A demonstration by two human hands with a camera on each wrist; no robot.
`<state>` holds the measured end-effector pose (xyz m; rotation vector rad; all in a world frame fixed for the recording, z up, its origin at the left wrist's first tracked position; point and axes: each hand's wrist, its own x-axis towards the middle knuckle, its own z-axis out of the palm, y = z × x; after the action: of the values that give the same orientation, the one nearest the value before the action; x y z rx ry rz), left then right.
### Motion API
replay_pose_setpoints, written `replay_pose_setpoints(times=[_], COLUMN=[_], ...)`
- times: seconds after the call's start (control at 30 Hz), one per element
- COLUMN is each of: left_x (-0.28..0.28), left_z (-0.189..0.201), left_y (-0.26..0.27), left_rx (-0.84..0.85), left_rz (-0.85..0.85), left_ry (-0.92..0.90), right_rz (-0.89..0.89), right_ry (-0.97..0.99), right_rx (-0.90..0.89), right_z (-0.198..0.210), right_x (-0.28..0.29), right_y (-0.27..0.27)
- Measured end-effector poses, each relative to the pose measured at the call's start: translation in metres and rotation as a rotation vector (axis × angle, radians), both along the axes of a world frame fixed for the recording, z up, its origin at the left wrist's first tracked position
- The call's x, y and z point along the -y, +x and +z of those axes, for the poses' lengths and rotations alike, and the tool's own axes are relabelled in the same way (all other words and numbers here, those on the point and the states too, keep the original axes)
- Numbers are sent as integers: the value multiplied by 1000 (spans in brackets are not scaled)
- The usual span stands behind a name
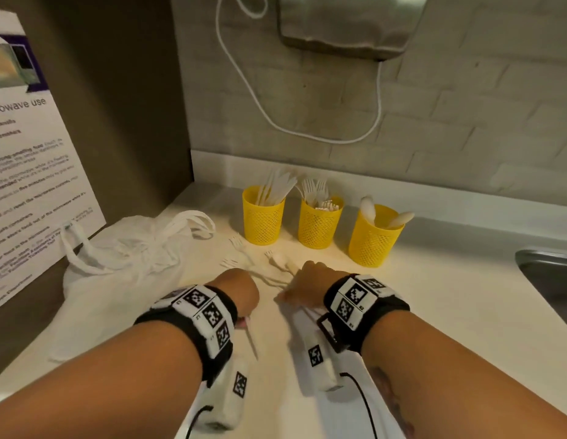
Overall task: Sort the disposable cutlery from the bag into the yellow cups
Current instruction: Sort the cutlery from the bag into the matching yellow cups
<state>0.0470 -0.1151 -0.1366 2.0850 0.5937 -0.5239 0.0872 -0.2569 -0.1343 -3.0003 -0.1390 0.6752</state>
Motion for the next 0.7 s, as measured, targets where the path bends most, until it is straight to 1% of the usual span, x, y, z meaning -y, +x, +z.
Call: replay_pose_setpoints(times=[0.03,0.1,0.17,0.23,0.3,0.33,0.4,0.5,0.53,0.57,0.6,0.67,0.7], left_x=[2,8,12,16,22,23,22,9,2,-6,-13,-25,-29], left_z=[-6,-10,-9,-10,-9,-9,-6,-1,0,0,2,2,0], left_y=[5,12,17,19,18,19,20,24,26,29,33,37,39], left_rx=[21,43,24,-23,-78,-92,-110,-221,-242,-242,-202,-46,0], left_rz=[29,11,55,72,46,23,-46,-207,-232,-212,-153,-29,2], left_ry=[-81,-196,-309,-374,-398,-396,-327,-319,-306,-291,-258,-109,-40], right_rz=[19,99,98,116,148,148,140,100,89,89,95,125,150], right_ry=[4,29,51,-4,-72,-84,-48,44,59,67,70,57,43], right_rx=[-20,-120,-185,-174,-91,-39,29,39,42,56,67,101,125], right_z=[0,1,5,-4,-16,-19,-22,-23,-21,-21,-20,-16,-13], right_x=[-3,-8,-15,-18,-21,-22,-20,-9,-5,-2,0,3,3], right_y=[-1,1,-1,0,0,0,-2,1,0,0,-2,-7,-10])
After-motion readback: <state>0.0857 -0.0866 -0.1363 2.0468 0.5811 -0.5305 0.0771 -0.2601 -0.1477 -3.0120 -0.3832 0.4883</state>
